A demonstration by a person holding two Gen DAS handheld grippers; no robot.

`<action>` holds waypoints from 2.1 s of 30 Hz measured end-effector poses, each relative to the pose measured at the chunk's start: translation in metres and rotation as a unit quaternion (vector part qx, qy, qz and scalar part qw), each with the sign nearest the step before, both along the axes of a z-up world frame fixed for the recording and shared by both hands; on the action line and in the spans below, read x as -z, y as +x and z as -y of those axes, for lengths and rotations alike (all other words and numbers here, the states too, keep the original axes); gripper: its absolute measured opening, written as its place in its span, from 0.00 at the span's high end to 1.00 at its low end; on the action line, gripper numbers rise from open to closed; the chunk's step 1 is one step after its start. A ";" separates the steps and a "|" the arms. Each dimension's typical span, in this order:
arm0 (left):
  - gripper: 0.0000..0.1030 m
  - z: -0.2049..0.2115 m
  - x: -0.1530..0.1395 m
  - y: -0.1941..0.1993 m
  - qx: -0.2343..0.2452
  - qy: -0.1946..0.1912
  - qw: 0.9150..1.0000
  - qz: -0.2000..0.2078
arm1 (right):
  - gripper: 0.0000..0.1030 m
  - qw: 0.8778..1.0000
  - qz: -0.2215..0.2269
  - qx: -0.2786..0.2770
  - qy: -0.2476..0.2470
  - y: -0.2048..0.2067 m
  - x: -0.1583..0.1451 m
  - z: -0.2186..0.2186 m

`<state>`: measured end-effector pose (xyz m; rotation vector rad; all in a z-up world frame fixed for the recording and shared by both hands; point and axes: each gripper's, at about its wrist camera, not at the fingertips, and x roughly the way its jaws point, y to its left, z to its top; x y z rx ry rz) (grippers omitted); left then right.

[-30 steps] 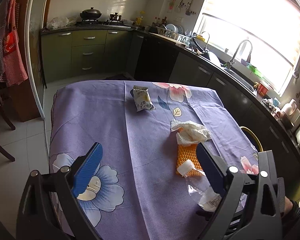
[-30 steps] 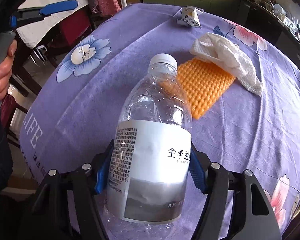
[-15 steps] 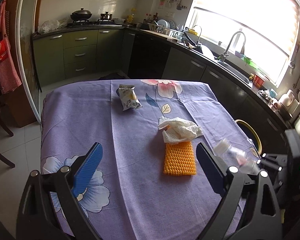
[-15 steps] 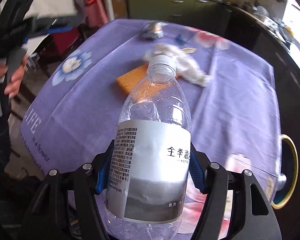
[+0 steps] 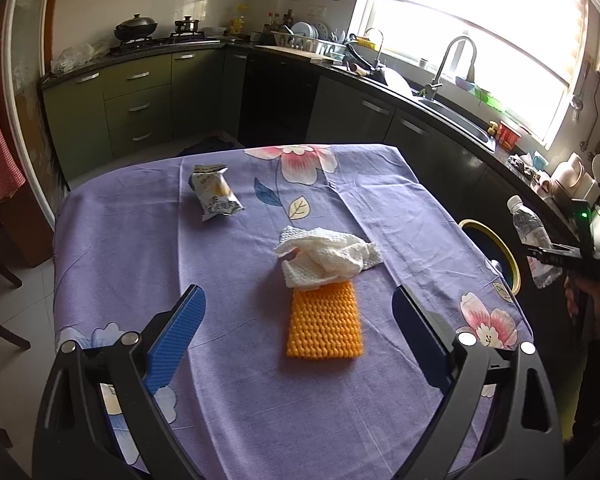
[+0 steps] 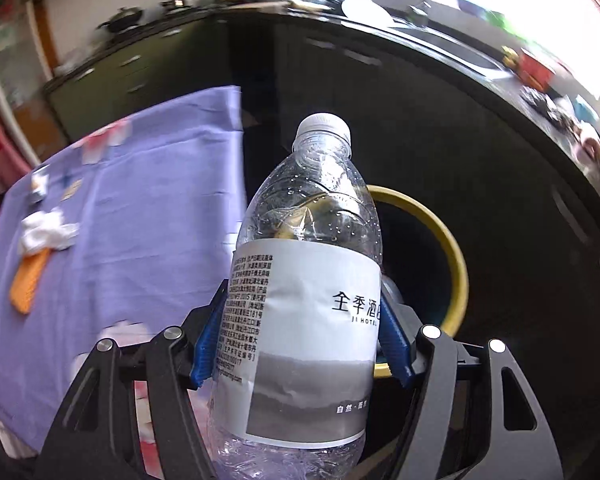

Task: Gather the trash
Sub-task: 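Carry the water bottle over the bin and open the right tool, then grasp the white tissue with the left tool, then carry the white tissue over the bin and open the left tool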

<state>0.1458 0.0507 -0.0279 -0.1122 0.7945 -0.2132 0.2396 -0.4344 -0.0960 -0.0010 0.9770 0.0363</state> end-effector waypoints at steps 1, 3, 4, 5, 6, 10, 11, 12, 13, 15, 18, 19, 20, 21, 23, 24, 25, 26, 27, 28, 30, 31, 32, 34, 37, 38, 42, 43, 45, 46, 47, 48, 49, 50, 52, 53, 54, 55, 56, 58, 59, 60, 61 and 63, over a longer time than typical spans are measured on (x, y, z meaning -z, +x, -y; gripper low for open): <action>0.13 0.005 0.000 0.002 0.003 0.002 1.000 -0.002 | 0.36 1.000 -0.006 0.009 -0.001 0.006 0.006 0.010; 0.13 0.013 -0.001 0.005 0.008 0.005 1.000 -0.004 | 0.36 1.000 -0.017 0.022 -0.001 0.019 0.017 0.028; 0.13 0.015 -0.001 0.007 0.010 0.006 1.000 -0.005 | 0.36 0.999 -0.022 0.025 0.000 0.027 0.023 0.034; 0.13 0.018 0.000 0.007 0.011 0.007 1.000 -0.006 | 0.36 0.999 -0.025 0.027 0.000 0.032 0.027 0.038; 0.13 0.022 0.000 0.009 0.014 0.010 1.000 -0.007 | 0.36 0.999 -0.033 0.030 -0.001 0.039 0.033 0.043; 0.13 0.032 0.000 0.014 0.019 0.016 1.000 -0.012 | 0.37 0.997 -0.064 0.037 0.006 0.057 0.053 0.055; 0.13 0.034 0.000 0.015 0.021 0.018 1.000 -0.013 | 0.37 0.997 -0.074 0.037 0.008 0.064 0.057 0.057; 0.13 0.035 0.000 0.016 0.021 0.019 0.999 -0.014 | 0.37 0.996 -0.080 0.039 0.008 0.069 0.061 0.058; 0.13 0.038 -0.001 0.017 0.023 0.020 0.999 -0.015 | 0.37 0.996 -0.084 0.041 0.005 0.076 0.063 0.059; 0.13 0.041 0.000 0.019 0.026 0.021 0.999 -0.016 | 0.37 0.995 -0.091 0.045 -0.002 0.087 0.070 0.060; 0.13 0.045 0.001 0.021 0.030 0.021 0.999 -0.019 | 0.31 0.993 -0.113 0.036 -0.002 0.101 0.084 0.061; 0.13 0.047 0.003 0.022 0.033 0.020 0.999 -0.021 | 0.25 0.993 -0.111 0.041 -0.006 0.102 0.085 0.062; 0.13 0.048 0.003 0.022 0.035 0.019 0.999 -0.023 | 0.21 0.993 -0.104 0.047 -0.009 0.101 0.083 0.062; 0.13 0.049 0.004 0.022 0.037 0.018 0.999 -0.024 | 0.21 0.994 -0.091 0.054 -0.012 0.098 0.077 0.064; 0.12 0.050 0.006 0.024 0.043 0.016 0.999 -0.027 | 0.20 0.996 -0.064 0.062 -0.007 0.087 0.064 0.066; 0.11 0.049 0.007 0.026 0.044 0.015 0.999 -0.029 | 0.20 0.997 -0.055 0.062 -0.002 0.082 0.058 0.065; 0.11 0.049 0.008 0.029 0.046 0.013 0.998 -0.029 | 0.20 0.997 -0.046 0.061 0.003 0.074 0.052 0.065; 0.11 0.048 0.010 0.032 0.049 0.013 0.998 -0.028 | 0.20 0.997 -0.040 0.061 0.005 0.070 0.048 0.063; 0.11 0.048 0.013 0.037 0.052 0.015 0.998 -0.029 | 0.20 0.998 -0.035 0.056 0.008 0.063 0.044 0.062; 0.11 0.049 0.016 0.041 0.055 0.017 0.998 -0.031 | 0.20 0.998 -0.030 0.051 0.010 0.055 0.041 0.059; 0.11 0.050 0.025 0.053 0.063 0.016 0.997 -0.041 | 0.20 0.999 -0.026 0.043 0.012 0.044 0.037 0.052; 0.11 0.051 0.032 0.062 0.067 0.015 0.996 -0.051 | 0.20 0.999 -0.022 0.037 0.013 0.039 0.035 0.048; 0.11 0.052 0.036 0.068 0.069 0.015 0.996 -0.054 | 0.20 0.999 -0.019 0.032 0.013 0.035 0.035 0.044; 0.11 0.056 0.045 0.080 0.077 0.018 0.995 -0.056 | 0.20 1.000 -0.016 0.022 0.011 0.033 0.034 0.034; 0.11 0.065 0.055 0.098 0.080 0.039 0.995 -0.053 | 0.20 1.000 -0.013 0.003 0.009 0.028 0.031 0.018; 0.11 0.066 0.058 0.102 0.080 0.044 0.994 -0.054 | 0.20 1.000 -0.013 -0.003 0.009 0.026 0.031 0.012; 0.12 0.071 0.070 0.120 0.075 0.057 0.993 -0.065 | 0.20 1.000 -0.012 -0.026 0.006 0.023 0.031 -0.006; 0.14 0.071 0.072 0.122 0.074 0.058 0.993 -0.066 | 0.20 0.999 -0.012 -0.030 0.006 0.023 0.031 -0.009; 0.22 0.071 0.074 0.126 0.074 0.058 0.993 -0.068 | 0.20 0.999 -0.011 -0.036 0.007 0.022 0.032 -0.014; 0.29 0.071 0.074 0.128 0.074 0.059 0.993 -0.069 | 0.20 0.999 -0.011 -0.038 0.008 0.022 0.032 -0.017; 0.32 0.071 0.074 0.129 0.074 0.059 0.993 -0.070 | 0.20 0.999 -0.011 -0.040 0.008 0.022 0.032 -0.017; 0.39 0.071 0.075 0.130 0.075 0.060 0.993 -0.071 | 0.20 0.999 -0.012 -0.042 0.009 0.023 0.033 -0.019; 0.47 0.071 0.076 0.131 0.077 0.062 0.993 -0.071 | 0.20 0.999 -0.012 -0.042 0.011 0.023 0.034 -0.019; 0.50 0.072 0.076 0.131 0.076 0.064 0.992 -0.071 | 0.20 0.999 -0.012 -0.043 0.012 0.024 0.035 -0.017; 0.61 0.072 0.075 0.132 0.075 0.062 0.993 -0.068 | 0.20 0.999 -0.013 -0.044 0.013 0.024 0.037 -0.017; 0.64 0.071 0.073 0.132 0.075 0.061 0.993 -0.065 | 0.20 0.999 -0.014 -0.045 0.014 0.024 0.038 -0.017; 0.71 0.071 0.072 0.131 0.075 0.061 0.993 -0.063 | 0.20 0.999 -0.014 -0.045 0.015 0.024 0.038 -0.017; 0.79 0.071 0.070 0.131 0.076 0.058 0.994 -0.060 | 0.20 0.999 -0.014 -0.046 0.016 0.025 0.038 -0.017; 0.82 0.071 0.067 0.130 0.077 0.058 0.994 -0.058 | 0.20 0.999 -0.014 -0.045 0.016 0.025 0.039 -0.016; 0.87 0.070 0.060 0.128 0.077 0.059 0.994 -0.050 | 0.20 0.999 -0.014 -0.045 0.018 0.024 0.039 -0.016; 0.87 0.070 0.056 0.126 0.077 0.057 0.994 -0.045 | 0.20 0.999 -0.014 -0.046 0.019 0.024 0.040 -0.016; 0.88 0.069 0.049 0.124 0.076 0.056 0.995 -0.036 | 0.20 0.999 -0.014 -0.046 0.020 0.023 0.040 -0.015; 0.89 0.068 0.044 0.122 0.075 0.055 0.995 -0.030 | 0.20 0.999 -0.014 -0.047 0.020 0.022 0.040 -0.015; 0.89 0.066 0.030 0.117 0.073 0.053 0.996 -0.014 | 0.20 0.999 -0.013 -0.046 0.022 0.021 0.041 -0.014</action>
